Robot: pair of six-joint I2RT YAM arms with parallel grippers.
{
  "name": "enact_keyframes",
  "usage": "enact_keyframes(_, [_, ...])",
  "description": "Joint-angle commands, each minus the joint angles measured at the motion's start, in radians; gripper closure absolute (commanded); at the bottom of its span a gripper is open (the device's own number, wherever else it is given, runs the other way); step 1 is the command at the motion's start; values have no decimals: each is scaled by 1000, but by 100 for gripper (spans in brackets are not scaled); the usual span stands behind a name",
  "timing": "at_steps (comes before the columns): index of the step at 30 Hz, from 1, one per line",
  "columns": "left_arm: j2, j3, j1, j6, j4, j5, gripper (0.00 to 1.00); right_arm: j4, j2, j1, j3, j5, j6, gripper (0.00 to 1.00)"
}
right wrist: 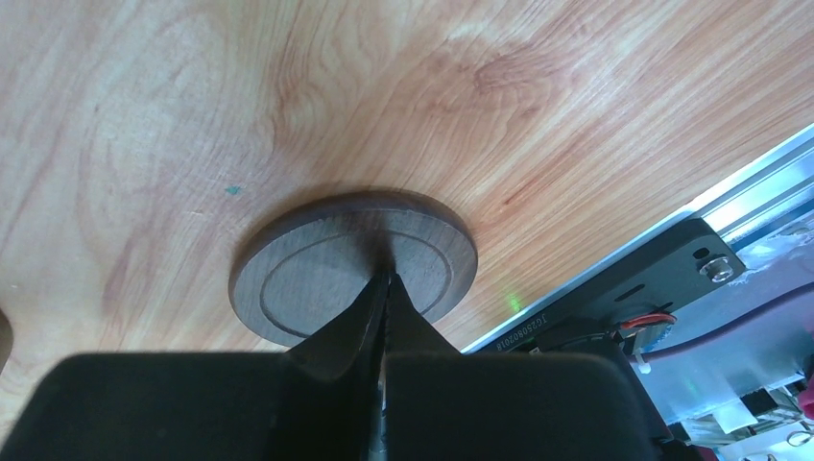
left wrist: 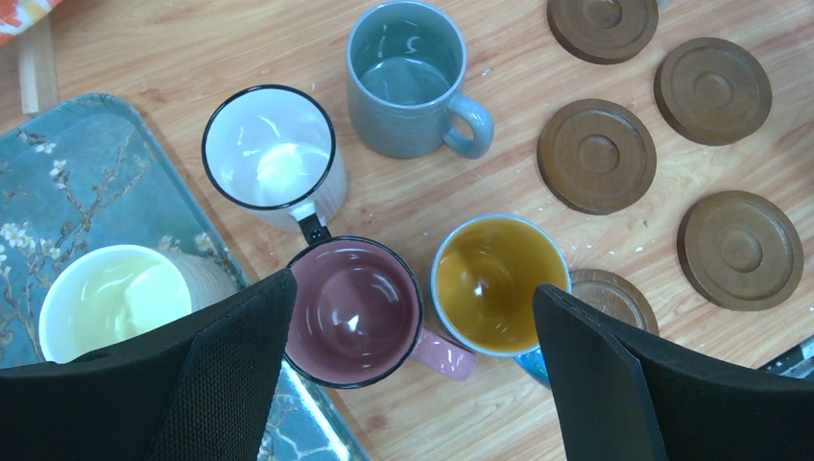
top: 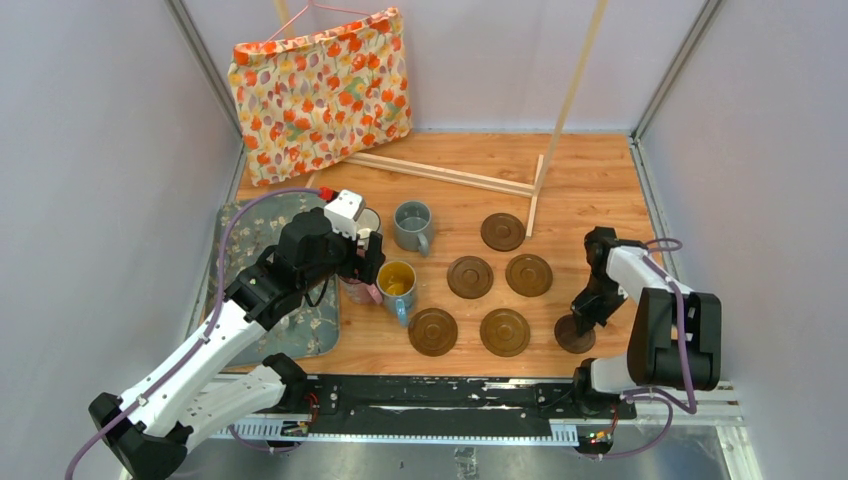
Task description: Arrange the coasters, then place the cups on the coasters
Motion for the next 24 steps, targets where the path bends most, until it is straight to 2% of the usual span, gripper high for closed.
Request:
enact_keyframes(1, [2, -5, 6, 5, 1, -5, 0, -1, 19, 19, -6, 37, 8, 100])
enact_keyframes(15, [-1, -3, 6, 5, 1, -2, 0, -14, -28, 19, -1, 45, 9, 100])
enact_keyframes(24, [-1, 0, 6, 1, 4, 11, 0, -56, -65, 19, 127, 31, -10, 100])
